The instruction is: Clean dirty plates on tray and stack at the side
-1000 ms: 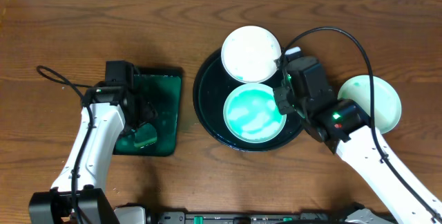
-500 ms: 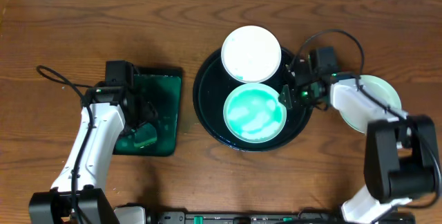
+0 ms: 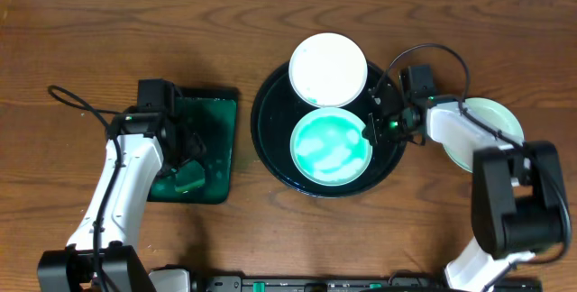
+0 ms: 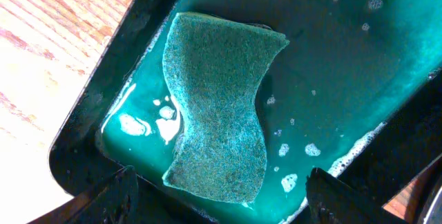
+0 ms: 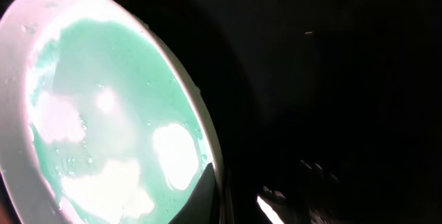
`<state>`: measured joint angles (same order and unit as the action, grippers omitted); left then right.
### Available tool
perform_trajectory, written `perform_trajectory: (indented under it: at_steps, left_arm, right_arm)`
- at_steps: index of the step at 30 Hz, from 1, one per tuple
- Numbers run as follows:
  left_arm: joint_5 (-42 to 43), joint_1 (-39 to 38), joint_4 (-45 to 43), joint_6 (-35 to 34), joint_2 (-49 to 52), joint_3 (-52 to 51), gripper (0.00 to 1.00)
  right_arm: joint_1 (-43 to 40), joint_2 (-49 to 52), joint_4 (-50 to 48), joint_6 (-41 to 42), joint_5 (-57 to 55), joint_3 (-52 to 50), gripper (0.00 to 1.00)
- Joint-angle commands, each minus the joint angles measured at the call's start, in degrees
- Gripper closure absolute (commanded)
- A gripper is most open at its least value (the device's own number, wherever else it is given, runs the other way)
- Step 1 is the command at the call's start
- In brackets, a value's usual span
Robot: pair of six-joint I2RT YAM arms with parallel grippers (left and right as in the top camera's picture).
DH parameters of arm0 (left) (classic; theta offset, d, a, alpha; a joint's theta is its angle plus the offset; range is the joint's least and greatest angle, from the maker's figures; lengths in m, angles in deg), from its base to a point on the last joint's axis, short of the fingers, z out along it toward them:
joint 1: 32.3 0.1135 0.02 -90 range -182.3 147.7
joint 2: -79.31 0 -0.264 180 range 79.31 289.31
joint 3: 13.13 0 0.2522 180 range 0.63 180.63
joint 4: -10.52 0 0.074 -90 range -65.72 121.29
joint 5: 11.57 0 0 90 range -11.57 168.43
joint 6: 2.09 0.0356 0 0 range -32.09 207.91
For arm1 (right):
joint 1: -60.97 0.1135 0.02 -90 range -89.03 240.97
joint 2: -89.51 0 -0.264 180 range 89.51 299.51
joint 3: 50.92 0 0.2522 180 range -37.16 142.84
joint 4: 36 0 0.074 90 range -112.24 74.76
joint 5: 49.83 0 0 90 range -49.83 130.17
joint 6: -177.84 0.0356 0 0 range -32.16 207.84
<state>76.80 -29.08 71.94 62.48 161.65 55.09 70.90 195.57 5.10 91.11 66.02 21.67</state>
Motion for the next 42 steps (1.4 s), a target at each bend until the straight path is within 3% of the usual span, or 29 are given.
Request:
perform_trajectory:
  at_steps: [1, 10, 12, 17, 24, 35, 42]
  left_arm:
    - [-0.07, 0.24, 0.17, 0.33, 0.00, -0.09, 0.21]
    - [-0.07, 0.24, 0.17, 0.33, 0.00, -0.09, 0.21]
    - [-0.07, 0.24, 0.17, 0.33, 0.00, -0.09, 0.21]
    - [-0.07, 0.24, 0.17, 0.33, 0.00, -0.09, 0.21]
    - [-0.07, 0.24, 0.17, 0.33, 0.00, -0.09, 0.21]
    - [-0.07, 0.24, 0.17, 0.33, 0.00, -0.09, 0.21]
    - [-0.07, 0.24, 0.17, 0.33, 0.00, -0.09, 0.21]
  right_arm:
    - [0.98, -11.17, -0.17, -0.09, -6.38, 0.00, 0.99]
    - [13.75, -29.00, 0.07, -3.48, -31.45, 0.00, 0.99]
    - [16.90, -30.08, 0.59, -4.74, -36.02, 0.00, 0.99]
    - [30.27, -30.86, -1.66, -7.96, -70.79, 0.00, 0.99]
    - [44.98, -30.84, -9.05, -20.09, -88.91, 0.00, 0.99]
    - [52.35, -30.84, -19.63, -36.54, -96.10, 0.00, 0.99]
    - [52.37, -30.84, -20.98, -37.68, -96.10, 0.00, 0.99]
